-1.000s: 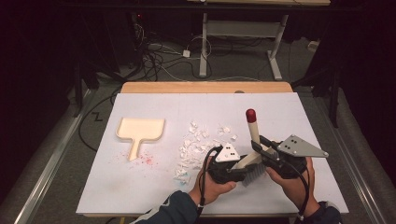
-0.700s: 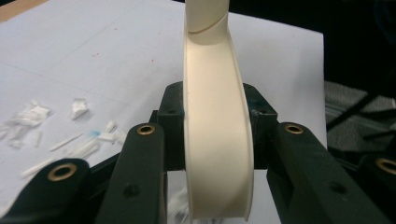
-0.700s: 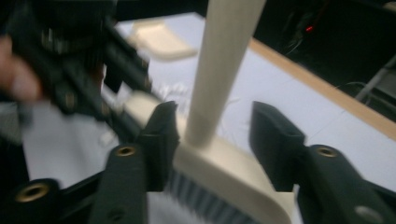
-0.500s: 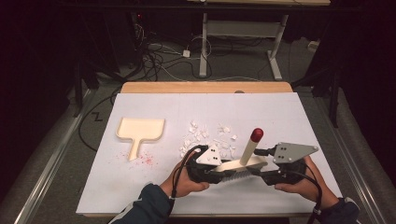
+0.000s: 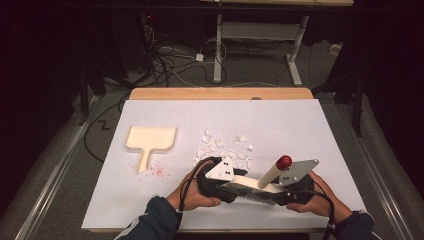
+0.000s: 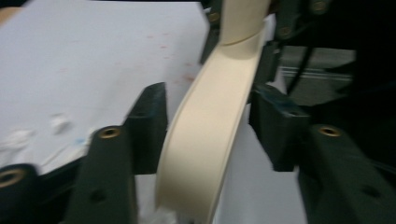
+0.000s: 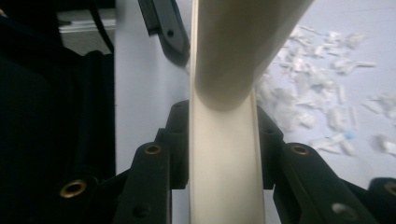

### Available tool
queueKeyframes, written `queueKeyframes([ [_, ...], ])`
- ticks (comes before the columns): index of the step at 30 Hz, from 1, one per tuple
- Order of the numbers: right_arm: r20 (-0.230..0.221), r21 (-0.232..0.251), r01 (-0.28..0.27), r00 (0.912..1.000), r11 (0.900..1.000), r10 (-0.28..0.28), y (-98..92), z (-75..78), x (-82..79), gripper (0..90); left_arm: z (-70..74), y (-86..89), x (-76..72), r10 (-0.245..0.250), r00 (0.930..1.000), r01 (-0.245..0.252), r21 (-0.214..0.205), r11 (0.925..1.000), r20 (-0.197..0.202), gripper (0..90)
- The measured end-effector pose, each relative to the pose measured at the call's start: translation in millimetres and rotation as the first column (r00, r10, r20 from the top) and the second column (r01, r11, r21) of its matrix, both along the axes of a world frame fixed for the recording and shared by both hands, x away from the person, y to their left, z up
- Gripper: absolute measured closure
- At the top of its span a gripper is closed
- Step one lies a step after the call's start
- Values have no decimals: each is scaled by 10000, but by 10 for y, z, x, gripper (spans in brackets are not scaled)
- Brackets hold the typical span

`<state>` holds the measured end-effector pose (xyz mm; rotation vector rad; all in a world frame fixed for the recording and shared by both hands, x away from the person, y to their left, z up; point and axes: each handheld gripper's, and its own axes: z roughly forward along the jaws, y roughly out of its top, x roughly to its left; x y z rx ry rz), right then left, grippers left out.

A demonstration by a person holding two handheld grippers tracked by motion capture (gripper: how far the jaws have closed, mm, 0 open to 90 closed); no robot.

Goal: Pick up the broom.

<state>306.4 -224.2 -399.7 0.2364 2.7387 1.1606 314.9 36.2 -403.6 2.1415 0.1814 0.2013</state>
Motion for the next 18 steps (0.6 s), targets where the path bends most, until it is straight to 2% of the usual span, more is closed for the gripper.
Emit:
queueKeyframes([
  [1, 94, 34, 86, 9999, 10000, -86, -10, 12, 9, 678, 13, 38, -19, 503, 9979, -505, 44, 9987, 396, 349],
  [2, 149, 156, 274, 9995, 9995, -276, -21, 23, 23, 678, 25, 87, -34, 903, 9929, -915, 110, 9957, 779, 274],
  [3, 98, 236, 475, 9988, 9986, -478, -42, 36, 29, 678, 35, 150, -50, 1236, 9863, -1256, 116, 9920, 1090, 253],
  [4, 114, 312, 625, 9980, 9976, -629, -66, 50, 43, 678, 35, 150, -50, 1236, 9863, -1256, 116, 9920, 1090, 238],
  [6, 213, 404, 832, 9962, 9957, -841, -93, 62, 60, 678, 30, 310, -92, 1947, 9689, -1945, -166, 9808, 1526, 213],
  [7, 197, 541, 1272, 9915, 9904, -1285, -158, 86, 99, 678, 18, 402, -109, 2239, 9596, -2230, -246, 9745, 1703, 203],
  [8, 197, 541, 1272, 9915, 9904, -1285, -158, 86, 99, 678, -3, 493, -126, 2597, 9466, -2595, -268, 9654, 1912, 203],
  [9, 238, 639, 1508, 9880, 9865, -1526, -188, 97, 118, 678, -31, 587, -136, 2894, 9361, -2904, -248, 9566, 2001, 189],
  [10, 257, 697, 1818, 9826, 9809, -1839, -218, 109, 132, 678, -67, 679, -138, 3137, 9288, -3158, -220, 9486, 1972, 182],
  [11, 223, 804, 2270, 9731, 9706, -2295, -275, 133, 169, 677, -112, 768, -139, 3455, 9135, -3521, -77, 9359, 2147, 183],
  [12, 236, 829, 2528, 9665, 9640, -2554, -294, 143, 185, 678, -253, 926, -114, 4221, 8677, -4439, 274, 8956, 2625, 206],
  [13, 164, 845, 2760, 9604, 9574, -2783, -309, 153, 200, 677, -253, 926, -114, 4221, 8677, -4439, 274, 8956, 2625, 221],
  [14, 176, 844, 2828, 9583, 9555, -2852, -324, 160, 216, 678, -316, 1011, -85, 4551, 8571, -4751, 286, 8795, 2415, 221],
  [15, 194, 883, 2922, 9553, 9523, -2949, -337, 165, 225, 677, -365, 1093, -63, 4812, 8504, -4965, 222, 8677, 2127, 219],
  [16, 217, 837, 2999, 9529, 9503, -3026, -354, 170, 240, 678, -403, 1161, -56, 5021, 8403, -5171, 241, 8556, 2044, 211],
  [17, 202, 839, 3135, 9485, 9459, -3161, -359, 169, 247, 677, -430, 1216, -63, 5186, 8281, -5362, 308, 8435, 2128, 197],
  [18, 202, 839, 3135, 9485, 9459, -3161, -359, 169, 247, 677, -446, 1268, -80, 5312, 8196, -5490, 290, 8353, 2149, 197],
])
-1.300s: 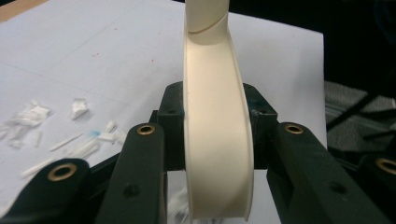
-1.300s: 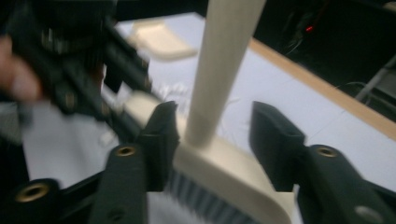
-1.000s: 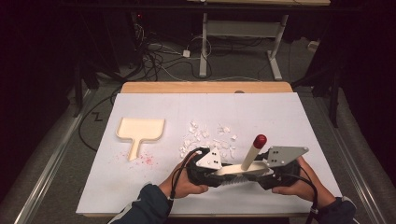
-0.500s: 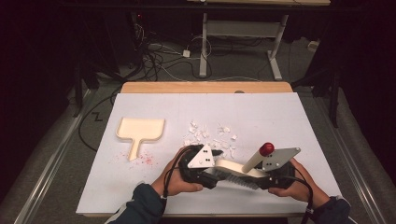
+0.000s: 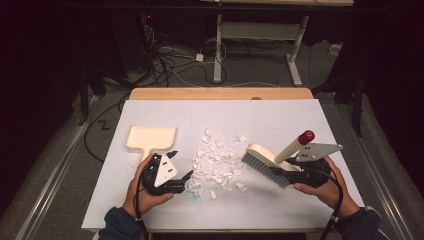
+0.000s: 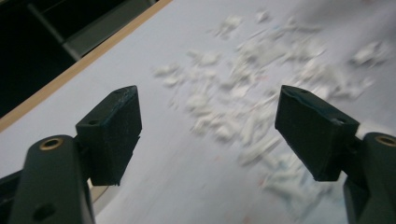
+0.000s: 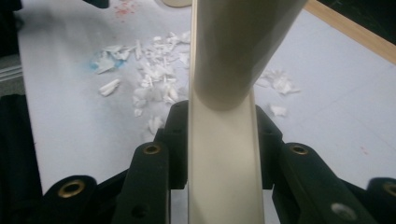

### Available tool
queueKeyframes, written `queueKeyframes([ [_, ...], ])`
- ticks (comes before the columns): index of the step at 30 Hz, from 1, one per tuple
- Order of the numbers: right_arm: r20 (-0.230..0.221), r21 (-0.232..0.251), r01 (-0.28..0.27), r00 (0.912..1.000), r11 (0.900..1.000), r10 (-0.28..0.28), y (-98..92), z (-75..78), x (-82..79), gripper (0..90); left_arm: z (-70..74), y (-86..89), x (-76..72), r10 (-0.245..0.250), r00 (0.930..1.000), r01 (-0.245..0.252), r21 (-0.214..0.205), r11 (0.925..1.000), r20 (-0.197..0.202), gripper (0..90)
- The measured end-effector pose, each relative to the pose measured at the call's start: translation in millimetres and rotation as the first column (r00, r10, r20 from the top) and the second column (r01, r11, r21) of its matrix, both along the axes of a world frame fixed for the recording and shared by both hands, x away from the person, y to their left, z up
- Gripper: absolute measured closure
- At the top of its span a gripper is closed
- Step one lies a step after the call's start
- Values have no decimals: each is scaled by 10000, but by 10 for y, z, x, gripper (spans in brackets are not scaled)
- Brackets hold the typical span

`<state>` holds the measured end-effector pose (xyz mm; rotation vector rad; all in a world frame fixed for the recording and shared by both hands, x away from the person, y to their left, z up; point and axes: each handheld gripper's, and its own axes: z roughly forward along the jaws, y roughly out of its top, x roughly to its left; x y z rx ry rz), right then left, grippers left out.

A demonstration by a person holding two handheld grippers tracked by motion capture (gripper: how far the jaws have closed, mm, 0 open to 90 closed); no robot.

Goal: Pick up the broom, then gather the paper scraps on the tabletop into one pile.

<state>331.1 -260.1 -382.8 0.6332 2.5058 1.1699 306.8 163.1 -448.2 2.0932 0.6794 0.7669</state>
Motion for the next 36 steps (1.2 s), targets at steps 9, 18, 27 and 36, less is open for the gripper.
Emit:
queueKeyframes([
  [9, 429, -635, 1026, 9941, 9927, -1000, -75, -39, 124, 678, -126, 255, -239, 381, 9987, -383, -45, 9993, -330, 165],
  [18, 742, -885, 1796, 9821, 9797, -1734, -135, -71, 293, 678, -187, 366, -423, 472, 9970, -465, 117, 9988, -618, 164],
  [27, 1193, -1488, 2684, 9603, 9518, -2521, -54, -108, 863, 678, -220, 444, -409, 806, 9943, -791, 251, 9966, -696, 164],
  [36, 1773, -2495, 3043, 9476, 9193, -2656, 328, -216, 1301, 679, -252, 410, -399, 708, 9929, -673, 393, 9970, -957, 165],
])
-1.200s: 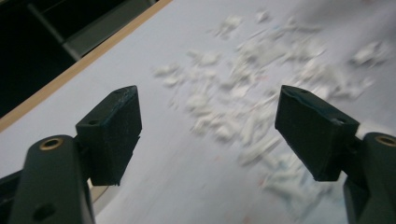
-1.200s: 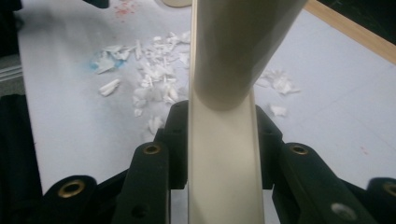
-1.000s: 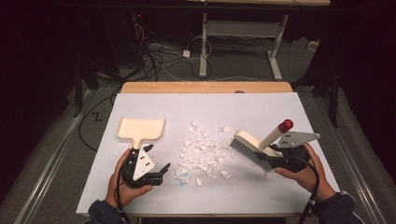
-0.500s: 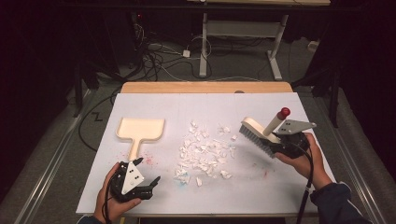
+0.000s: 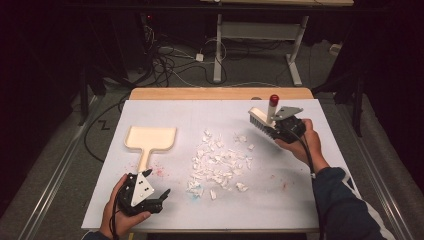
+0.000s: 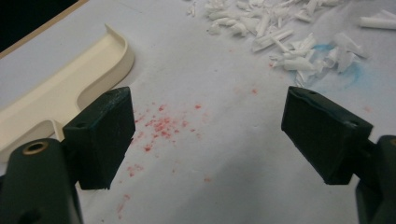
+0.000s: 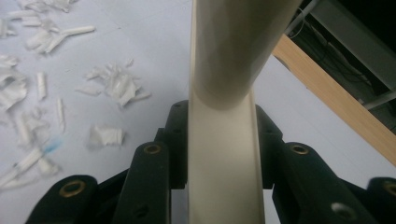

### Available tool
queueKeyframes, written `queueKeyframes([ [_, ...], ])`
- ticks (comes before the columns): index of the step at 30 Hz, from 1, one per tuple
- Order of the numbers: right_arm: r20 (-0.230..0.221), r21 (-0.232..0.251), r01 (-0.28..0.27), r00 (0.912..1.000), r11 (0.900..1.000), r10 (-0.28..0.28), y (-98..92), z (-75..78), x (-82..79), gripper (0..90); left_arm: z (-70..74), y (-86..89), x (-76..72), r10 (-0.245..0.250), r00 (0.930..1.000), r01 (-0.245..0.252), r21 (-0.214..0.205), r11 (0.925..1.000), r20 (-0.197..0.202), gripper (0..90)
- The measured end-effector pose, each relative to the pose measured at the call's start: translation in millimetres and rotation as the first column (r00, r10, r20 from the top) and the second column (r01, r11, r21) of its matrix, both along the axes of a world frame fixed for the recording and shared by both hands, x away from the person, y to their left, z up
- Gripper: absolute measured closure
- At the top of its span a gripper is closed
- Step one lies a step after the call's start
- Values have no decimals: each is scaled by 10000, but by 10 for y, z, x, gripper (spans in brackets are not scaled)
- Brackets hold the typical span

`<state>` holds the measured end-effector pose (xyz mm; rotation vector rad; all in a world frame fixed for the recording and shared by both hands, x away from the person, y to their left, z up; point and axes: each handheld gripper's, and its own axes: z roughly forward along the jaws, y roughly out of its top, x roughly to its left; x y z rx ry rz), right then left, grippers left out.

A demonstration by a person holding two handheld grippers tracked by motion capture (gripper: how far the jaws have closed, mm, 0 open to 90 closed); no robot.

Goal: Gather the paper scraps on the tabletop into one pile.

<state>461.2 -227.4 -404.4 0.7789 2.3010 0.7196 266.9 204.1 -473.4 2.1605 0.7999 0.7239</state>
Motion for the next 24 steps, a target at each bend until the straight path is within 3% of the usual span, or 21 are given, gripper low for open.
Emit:
queueKeyframes([
  [5, 55, -972, -108, 9999, 9952, 114, 321, -166, 146, 679, -26, -29, -2, -133, 9999, 134, 144, 9998, -76, 165],
  [7, 43, -1028, -345, 9994, 9941, 351, 447, -222, 134, 679, -39, -35, -1, -190, 9997, 192, 180, 9997, -126, 165],
  [9, 122, -1412, -576, 9981, 9883, 600, 570, -273, 90, 679, -49, -38, 2, -230, 9996, 234, 276, 9993, -152, 164],
  [13, 51, -1184, -1244, 9920, 9851, 1259, 726, -337, -62, 678, -52, -41, -1, -239, 9996, 243, 252, 9994, -180, 164],
  [17, -119, -805, -2167, 9762, 9729, 2165, 824, -373, -317, 675, -55, -61, 1, -316, 9993, 322, 294, 9990, -201, 165],
  [19, -191, -658, -2776, 9607, 9584, 2770, 831, -378, -552, 674, -56, -72, -3, -369, 9991, 377, 320, 9988, -230, 164],
  [20, -191, -658, -2776, 9607, 9584, 2770, 831, -378, -552, 674, -57, -77, -3, -369, 9990, 377, 337, 9987, -231, 164],
  [24, -241, -242, -3392, 9406, 9404, 3386, 750, -299, -808, 677, -54, -92, -8, -424, 9988, 433, 390, 9983, -256, 165],
])
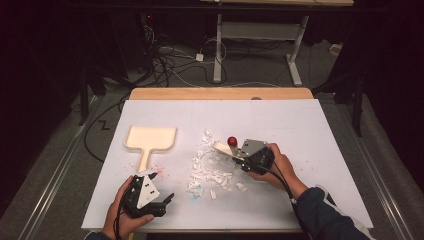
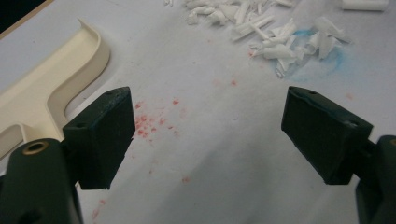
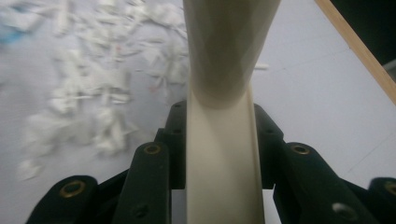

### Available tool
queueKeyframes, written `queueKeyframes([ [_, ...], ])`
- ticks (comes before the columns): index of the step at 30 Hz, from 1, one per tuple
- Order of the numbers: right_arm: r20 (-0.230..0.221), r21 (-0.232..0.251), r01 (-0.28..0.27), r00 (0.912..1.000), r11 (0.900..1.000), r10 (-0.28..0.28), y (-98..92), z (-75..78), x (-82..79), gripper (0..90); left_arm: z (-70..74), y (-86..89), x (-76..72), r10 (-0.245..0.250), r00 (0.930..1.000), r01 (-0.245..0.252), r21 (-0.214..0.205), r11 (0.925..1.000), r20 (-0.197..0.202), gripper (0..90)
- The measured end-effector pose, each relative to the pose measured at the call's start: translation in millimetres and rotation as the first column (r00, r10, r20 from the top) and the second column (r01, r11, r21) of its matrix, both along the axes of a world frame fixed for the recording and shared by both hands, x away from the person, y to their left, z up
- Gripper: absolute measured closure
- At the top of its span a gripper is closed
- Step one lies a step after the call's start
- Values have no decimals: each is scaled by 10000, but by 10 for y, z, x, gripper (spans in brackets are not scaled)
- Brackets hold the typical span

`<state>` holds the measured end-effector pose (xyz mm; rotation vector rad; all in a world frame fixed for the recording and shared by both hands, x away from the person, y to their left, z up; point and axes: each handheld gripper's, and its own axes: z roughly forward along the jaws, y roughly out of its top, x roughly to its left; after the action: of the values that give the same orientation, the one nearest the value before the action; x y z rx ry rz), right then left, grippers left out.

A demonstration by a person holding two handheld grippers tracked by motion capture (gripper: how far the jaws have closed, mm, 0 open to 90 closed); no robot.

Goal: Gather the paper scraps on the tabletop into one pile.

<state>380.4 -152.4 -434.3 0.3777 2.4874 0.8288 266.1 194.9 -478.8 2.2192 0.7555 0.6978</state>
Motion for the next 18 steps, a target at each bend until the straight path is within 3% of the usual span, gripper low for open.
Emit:
queueKeyframes([
  [3, -89, 322, -36, 10000, 9995, 39, -79, 113, -86, 679, 11, -8, -2, -22, 10000, 22, -43, 10000, 36, 165],
  [7, 282, 676, 319, 9990, 9972, -338, -166, 265, -61, 679, 17, -18, 6, -58, 10000, 59, -30, 10000, 66, 165],
  [12, 287, 1035, 702, 9969, 9921, -736, -200, 390, 142, 678, 10, -29, 35, -66, 10000, 66, -19, 10000, 4, 165],
  [13, 55, 1203, 847, 9963, 9891, -860, -178, 421, 253, 678, 10, -30, 35, -68, 10000, 68, -26, 10000, 12, 165],
  [15, 174, 1204, 935, 9952, 9883, -962, -154, 428, 307, 679, 11, -26, 34, -81, 10000, 81, 17, 10000, 13, 165],
  [17, 633, 764, 1102, 9913, 9910, -1151, -90, 420, 436, 678, 12, -17, 39, -61, 10000, 61, -11, 10000, 25, 164],
  [18, 617, 695, 1230, 9899, 9900, -1273, -58, 405, 509, 678, 12, -12, 43, -74, 10000, 74, -55, 10000, 1, 165],
])
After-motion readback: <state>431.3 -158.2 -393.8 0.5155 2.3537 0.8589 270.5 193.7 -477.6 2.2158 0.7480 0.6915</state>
